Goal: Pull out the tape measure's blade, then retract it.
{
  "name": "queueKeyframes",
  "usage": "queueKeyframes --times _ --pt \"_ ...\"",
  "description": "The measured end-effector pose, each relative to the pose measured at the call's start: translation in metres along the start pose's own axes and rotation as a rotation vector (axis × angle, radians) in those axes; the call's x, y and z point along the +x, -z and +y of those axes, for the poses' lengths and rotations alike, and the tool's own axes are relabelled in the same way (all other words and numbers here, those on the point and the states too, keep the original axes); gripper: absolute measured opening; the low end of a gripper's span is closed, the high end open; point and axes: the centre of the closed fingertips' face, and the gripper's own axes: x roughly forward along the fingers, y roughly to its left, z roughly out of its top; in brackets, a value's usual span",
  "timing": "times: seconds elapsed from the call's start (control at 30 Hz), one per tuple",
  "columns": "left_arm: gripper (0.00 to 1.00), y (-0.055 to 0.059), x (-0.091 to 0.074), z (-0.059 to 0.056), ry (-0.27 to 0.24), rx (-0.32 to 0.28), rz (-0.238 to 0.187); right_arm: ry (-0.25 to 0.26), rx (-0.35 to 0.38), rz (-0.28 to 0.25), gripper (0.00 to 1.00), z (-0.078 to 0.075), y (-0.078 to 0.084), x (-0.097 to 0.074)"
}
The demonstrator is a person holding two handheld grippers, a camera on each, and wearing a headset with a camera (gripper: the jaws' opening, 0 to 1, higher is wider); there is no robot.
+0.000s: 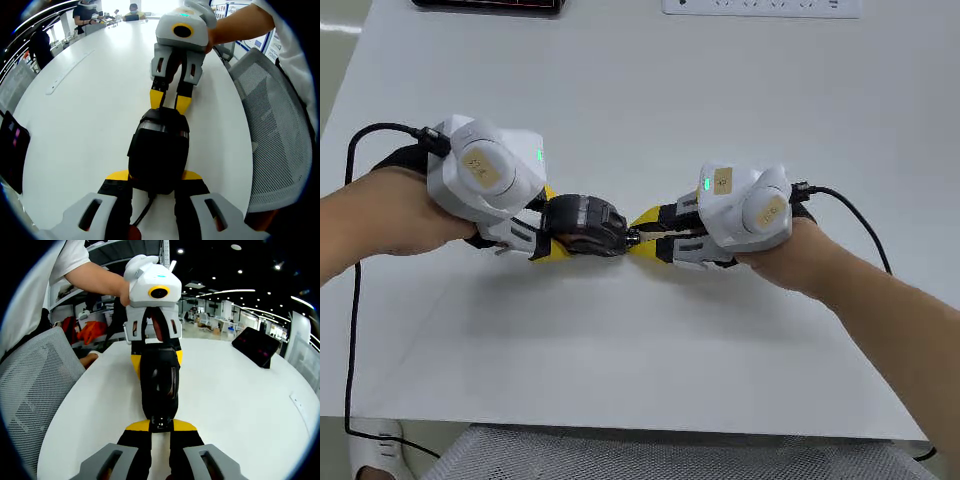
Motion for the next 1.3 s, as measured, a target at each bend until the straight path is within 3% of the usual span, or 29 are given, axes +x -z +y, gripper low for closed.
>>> queueKeyframes --times 1.3 --pt "0.27 0.0 0.0 0.0 0.008 0.003 0.008 0.02 -0.008 0.061 0.09 0.0 0.022 -0.044"
